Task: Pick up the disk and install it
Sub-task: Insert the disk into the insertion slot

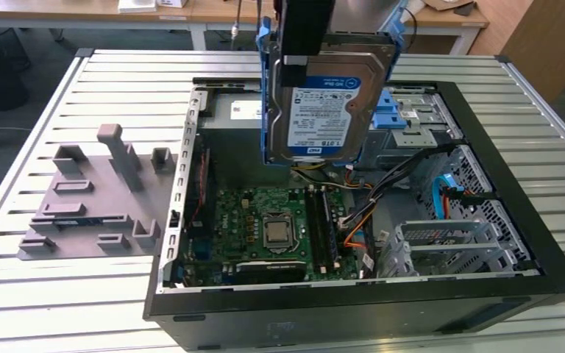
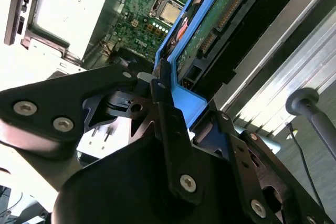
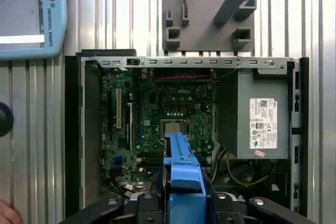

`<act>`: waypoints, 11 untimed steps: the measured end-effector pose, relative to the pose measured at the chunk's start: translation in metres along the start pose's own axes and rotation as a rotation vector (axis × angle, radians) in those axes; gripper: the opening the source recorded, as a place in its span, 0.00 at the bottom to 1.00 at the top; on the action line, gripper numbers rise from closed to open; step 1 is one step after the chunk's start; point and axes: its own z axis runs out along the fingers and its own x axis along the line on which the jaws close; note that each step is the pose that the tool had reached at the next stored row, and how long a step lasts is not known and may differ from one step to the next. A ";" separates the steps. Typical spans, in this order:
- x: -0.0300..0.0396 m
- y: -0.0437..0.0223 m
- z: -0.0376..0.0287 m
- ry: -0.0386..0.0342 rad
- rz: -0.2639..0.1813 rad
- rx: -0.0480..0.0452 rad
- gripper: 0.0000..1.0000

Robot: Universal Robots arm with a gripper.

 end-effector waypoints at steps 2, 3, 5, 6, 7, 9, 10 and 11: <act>0.0004 -0.0015 0.0010 -0.0095 0.001 -0.0003 0.36; 0.0005 -0.0021 0.0018 -0.0143 0.003 -0.0003 0.36; 0.0005 -0.0025 0.0028 -0.0182 0.012 -0.0002 0.36; 0.0006 -0.0027 0.0030 -0.0182 0.018 -0.0002 0.36; 0.0011 -0.0030 0.0033 -0.0181 0.020 -0.0002 0.36; 0.0029 -0.0032 0.0039 -0.0183 0.023 0.0000 0.36; 0.0045 -0.0034 0.0041 -0.0182 0.024 0.0000 0.36; 0.0065 -0.0035 0.0044 -0.0184 0.024 0.0001 0.36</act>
